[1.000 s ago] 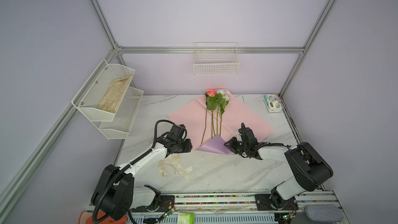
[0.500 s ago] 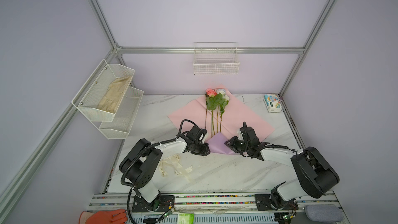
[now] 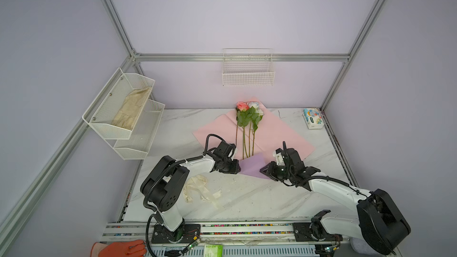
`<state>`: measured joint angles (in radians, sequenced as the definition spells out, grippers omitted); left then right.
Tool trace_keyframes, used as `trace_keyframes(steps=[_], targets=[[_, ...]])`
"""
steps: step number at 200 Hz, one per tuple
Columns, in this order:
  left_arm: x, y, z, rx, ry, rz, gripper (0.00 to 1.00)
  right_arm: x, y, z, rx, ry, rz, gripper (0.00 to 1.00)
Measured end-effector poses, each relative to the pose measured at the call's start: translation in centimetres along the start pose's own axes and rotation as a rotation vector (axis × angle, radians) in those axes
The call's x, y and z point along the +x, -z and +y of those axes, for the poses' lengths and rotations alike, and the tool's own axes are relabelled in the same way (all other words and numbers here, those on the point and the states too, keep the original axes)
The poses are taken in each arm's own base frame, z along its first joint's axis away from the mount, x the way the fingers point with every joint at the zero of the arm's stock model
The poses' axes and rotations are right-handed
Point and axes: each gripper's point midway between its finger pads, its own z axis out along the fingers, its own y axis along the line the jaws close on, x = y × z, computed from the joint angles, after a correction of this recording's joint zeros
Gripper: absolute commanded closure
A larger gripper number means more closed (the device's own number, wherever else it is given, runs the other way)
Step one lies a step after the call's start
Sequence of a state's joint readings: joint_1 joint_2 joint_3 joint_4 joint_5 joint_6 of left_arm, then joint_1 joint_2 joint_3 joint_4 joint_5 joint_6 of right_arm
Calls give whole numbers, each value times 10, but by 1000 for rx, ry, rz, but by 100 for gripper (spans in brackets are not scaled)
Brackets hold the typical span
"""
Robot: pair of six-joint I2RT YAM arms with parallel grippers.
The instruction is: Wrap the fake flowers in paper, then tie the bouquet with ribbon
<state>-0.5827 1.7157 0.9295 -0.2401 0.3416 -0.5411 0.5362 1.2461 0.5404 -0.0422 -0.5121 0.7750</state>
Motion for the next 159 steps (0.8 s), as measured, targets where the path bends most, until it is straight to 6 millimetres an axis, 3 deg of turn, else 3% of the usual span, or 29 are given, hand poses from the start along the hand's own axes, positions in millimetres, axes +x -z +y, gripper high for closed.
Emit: trace_keyframes(steps=[29, 77, 123, 159], targets=[[-5, 2, 2, 7, 28, -13, 72, 18, -8, -8, 20, 26, 95, 71], [-11, 4, 9, 3, 72, -30, 72, 41, -22, -46, 168, 3, 220, 69], [-15, 9, 6, 8, 70, -45, 70, -6, -20, -46, 296, 46, 56, 68], [-23, 23, -3, 27, 43, -92, 59, -43, -19, -40, 334, 56, -52, 67]])
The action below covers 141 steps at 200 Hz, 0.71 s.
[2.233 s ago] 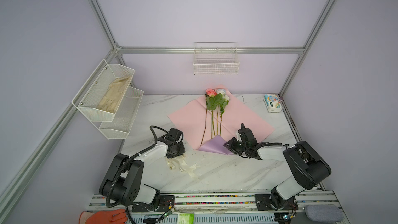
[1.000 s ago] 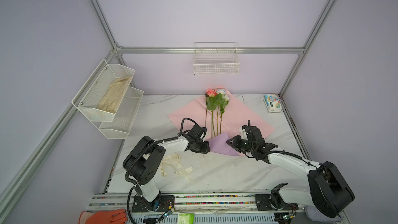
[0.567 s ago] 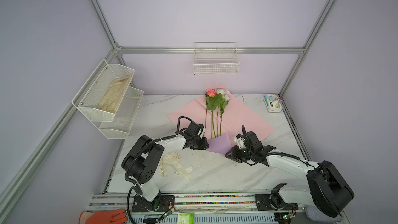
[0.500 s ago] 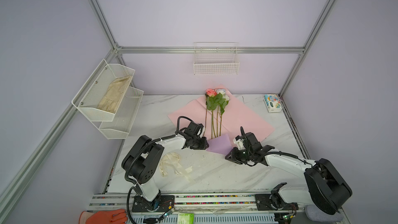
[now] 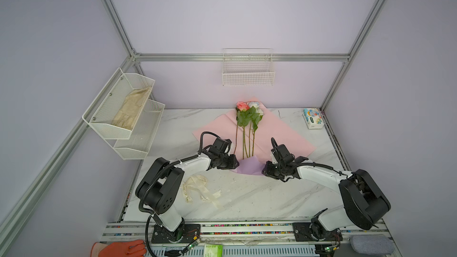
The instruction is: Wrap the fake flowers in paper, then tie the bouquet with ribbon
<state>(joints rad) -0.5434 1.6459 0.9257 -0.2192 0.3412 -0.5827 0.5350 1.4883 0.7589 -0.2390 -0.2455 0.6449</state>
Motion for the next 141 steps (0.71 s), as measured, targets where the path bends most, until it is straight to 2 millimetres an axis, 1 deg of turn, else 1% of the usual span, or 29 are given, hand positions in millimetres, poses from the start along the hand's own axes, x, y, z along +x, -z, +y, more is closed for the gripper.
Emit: trace_keyframes(steps=[24, 42, 70, 81, 106, 119, 141], targets=[[-8, 11, -9, 18, -44, -39, 54, -17, -3, 3, 1, -6, -29, 65], [-16, 21, -15, 27, -81, -80, 51, -23, -5, 4, -2, -11, -38, 64], [-27, 36, -23, 42, -119, -132, 53, -24, -9, 5, -14, -20, -32, 63], [-28, 38, -26, 51, -132, -138, 57, -24, -9, 5, -19, -27, -34, 63], [-22, 38, -36, 103, -165, -123, 64, -21, -12, 3, -30, -46, -35, 63], [-14, 35, -44, 131, -185, -103, 64, -19, -13, 0, -27, -59, -32, 63], [0, 32, -63, 182, -235, -71, 64, -16, -15, -4, -20, -79, -28, 63]])
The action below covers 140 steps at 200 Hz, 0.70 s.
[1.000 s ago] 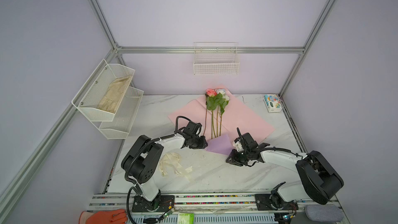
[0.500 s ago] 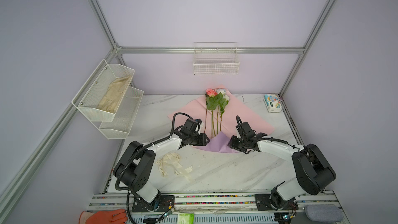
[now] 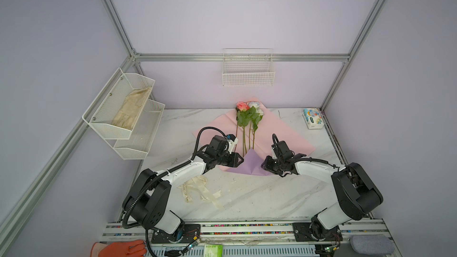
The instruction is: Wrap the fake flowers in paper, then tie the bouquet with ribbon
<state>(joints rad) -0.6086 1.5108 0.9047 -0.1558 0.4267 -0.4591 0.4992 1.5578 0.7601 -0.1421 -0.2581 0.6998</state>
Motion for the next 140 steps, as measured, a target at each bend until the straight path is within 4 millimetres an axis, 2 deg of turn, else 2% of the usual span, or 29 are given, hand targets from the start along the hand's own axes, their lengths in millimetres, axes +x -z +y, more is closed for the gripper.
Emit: trace_keyframes(steps=[13, 26, 85, 107, 140], targets=[[6, -5, -11, 36, -22, 19, 64, 0, 0, -1, 2, -10, -3, 63], [12, -12, -13, 54, -24, 46, 64, 0, 0, -1, 2, -17, -6, 63], [56, -52, 33, -56, 63, 205, 68, -3, 5, 4, -24, -27, -27, 63], [56, -57, 43, -105, 78, 210, 68, -2, 13, 12, -77, -19, -36, 61], [44, -58, 45, -133, 93, 176, 68, 6, 25, 33, -204, 11, -24, 63]])
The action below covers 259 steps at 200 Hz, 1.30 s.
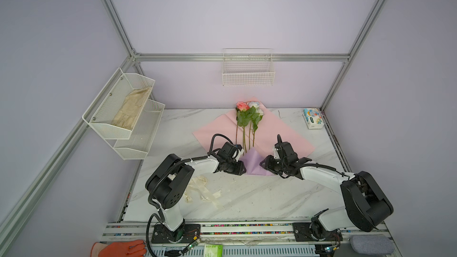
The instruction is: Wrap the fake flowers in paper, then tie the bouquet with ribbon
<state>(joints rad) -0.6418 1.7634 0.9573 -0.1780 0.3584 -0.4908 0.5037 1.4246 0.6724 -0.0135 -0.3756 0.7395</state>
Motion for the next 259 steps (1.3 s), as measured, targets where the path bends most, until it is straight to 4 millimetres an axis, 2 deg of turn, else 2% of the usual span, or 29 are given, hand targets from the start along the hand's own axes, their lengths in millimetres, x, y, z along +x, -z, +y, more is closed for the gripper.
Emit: trace_keyframes(steps=[28, 47, 79, 106, 166, 202, 224, 259], targets=[[-3, 1, 4, -14, 29, -11, 67, 16, -3, 14, -48, 47, 53, 64], [-8, 3, 8, -19, 50, -27, 67, 32, -12, 21, -59, 89, 111, 64], [-13, 6, 13, -23, 72, -44, 67, 52, -30, 25, -54, 119, 184, 67], [-15, 7, 16, -27, 88, -49, 68, 58, -42, 23, -35, 131, 214, 69], [-16, 8, 16, -28, 102, -52, 67, 47, -55, 22, 18, 156, 195, 70], [-25, 20, 9, -17, 89, -91, 65, 31, -62, 31, 29, 166, 155, 70], [-31, 28, 6, -8, 85, -115, 65, 27, -62, 31, 41, 166, 139, 68], [-32, 28, 8, -7, 87, -119, 69, 27, -58, 27, 64, 156, 137, 65]])
